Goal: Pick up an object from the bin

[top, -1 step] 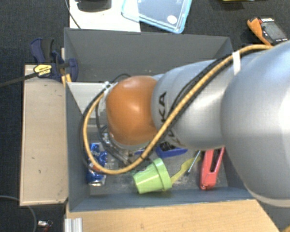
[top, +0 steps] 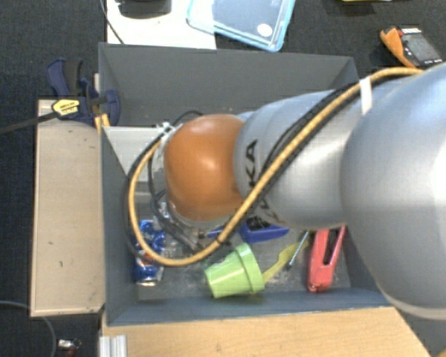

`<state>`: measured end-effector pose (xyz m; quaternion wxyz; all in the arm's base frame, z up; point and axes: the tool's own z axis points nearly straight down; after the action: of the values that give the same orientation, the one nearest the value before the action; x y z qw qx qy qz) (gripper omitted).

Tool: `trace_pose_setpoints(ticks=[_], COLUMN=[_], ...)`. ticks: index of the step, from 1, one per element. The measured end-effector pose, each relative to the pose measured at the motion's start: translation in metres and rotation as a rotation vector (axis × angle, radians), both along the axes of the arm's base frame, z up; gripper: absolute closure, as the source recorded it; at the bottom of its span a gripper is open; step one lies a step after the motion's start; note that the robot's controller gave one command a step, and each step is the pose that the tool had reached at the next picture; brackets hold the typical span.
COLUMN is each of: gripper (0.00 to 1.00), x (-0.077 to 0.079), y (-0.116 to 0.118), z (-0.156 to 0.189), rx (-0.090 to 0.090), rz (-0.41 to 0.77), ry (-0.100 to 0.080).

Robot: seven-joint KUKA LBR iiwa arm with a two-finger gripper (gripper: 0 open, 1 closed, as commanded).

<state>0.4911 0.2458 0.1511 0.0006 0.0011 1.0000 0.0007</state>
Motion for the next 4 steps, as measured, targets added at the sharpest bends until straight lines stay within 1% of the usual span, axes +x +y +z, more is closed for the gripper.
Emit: trace_pose_setpoints(ticks=[1, 2, 3, 4], gripper=[0.00, 0.00, 0.00, 0.00], x=[0.082, 0.071, 0.087, 0.082], y=[-0.069, -0.100, -0.130, -0.154], z=[-0.020, -0.010, -0.022, -0.082], rx=[0.000, 0.002, 0.002, 0.005], rz=[-0.025, -0.107, -0.002, -0.150], ry=[-0.006, 0.001, -0.004, -0.002])
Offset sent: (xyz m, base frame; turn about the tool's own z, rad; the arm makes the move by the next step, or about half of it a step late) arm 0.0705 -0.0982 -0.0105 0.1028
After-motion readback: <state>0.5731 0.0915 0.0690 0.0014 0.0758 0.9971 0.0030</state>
